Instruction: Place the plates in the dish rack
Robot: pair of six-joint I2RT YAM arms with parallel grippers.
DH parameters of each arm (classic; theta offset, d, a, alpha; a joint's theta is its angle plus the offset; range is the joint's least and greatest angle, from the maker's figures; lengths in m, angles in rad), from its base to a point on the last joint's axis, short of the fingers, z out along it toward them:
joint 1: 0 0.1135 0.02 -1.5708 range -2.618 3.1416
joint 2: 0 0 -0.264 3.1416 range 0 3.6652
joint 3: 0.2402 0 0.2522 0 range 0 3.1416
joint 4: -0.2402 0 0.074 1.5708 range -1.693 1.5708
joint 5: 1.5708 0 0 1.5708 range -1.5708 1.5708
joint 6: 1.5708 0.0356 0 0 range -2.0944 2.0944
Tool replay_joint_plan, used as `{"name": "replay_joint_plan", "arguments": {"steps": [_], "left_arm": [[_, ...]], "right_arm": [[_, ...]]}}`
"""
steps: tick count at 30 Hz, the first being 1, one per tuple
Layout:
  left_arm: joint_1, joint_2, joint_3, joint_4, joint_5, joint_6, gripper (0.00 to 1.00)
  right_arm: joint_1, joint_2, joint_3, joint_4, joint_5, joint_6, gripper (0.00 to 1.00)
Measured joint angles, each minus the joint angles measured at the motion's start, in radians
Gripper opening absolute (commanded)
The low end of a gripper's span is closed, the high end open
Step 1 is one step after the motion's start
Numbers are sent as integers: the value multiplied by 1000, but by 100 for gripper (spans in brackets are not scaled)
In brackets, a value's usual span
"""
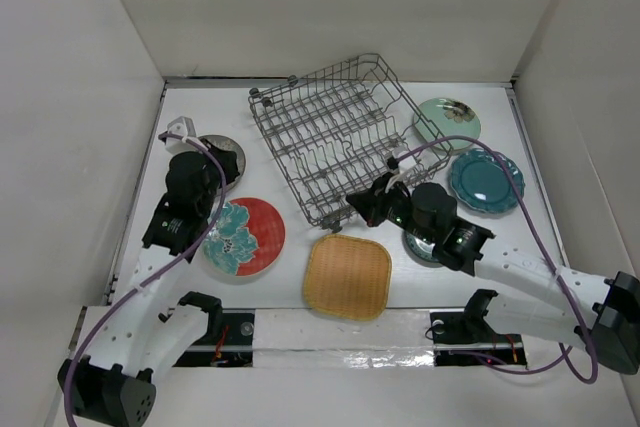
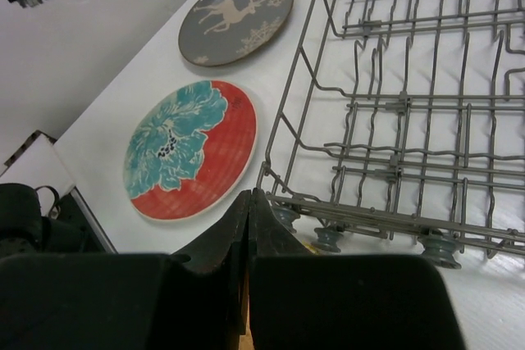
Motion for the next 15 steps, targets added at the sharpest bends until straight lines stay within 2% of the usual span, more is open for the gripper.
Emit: {"name": "replay_joint_plan", "arguments": {"steps": [4, 10, 11, 13, 14, 15], "left_arm": [[0, -77, -1, -20, -1, 8, 0], [0, -133, -1, -37, -1, 52, 2], [0, -135, -1, -42, 0, 59, 5], [0, -143, -1, -52, 3, 75, 13], [0, -150, -1, -56, 5, 82, 16], [0, -159, -1, -58, 10, 89, 18]], "right_arm": [[-2, 15, 0, -17, -39, 0, 2], [39, 99, 1, -23, -149, 2, 16], [65, 135, 11, -30, -155, 5, 24], [116, 217, 47, -36, -160, 17, 32], [139, 255, 68, -41, -159, 23, 41], [163, 291, 90, -43, -155, 35, 44]]}}
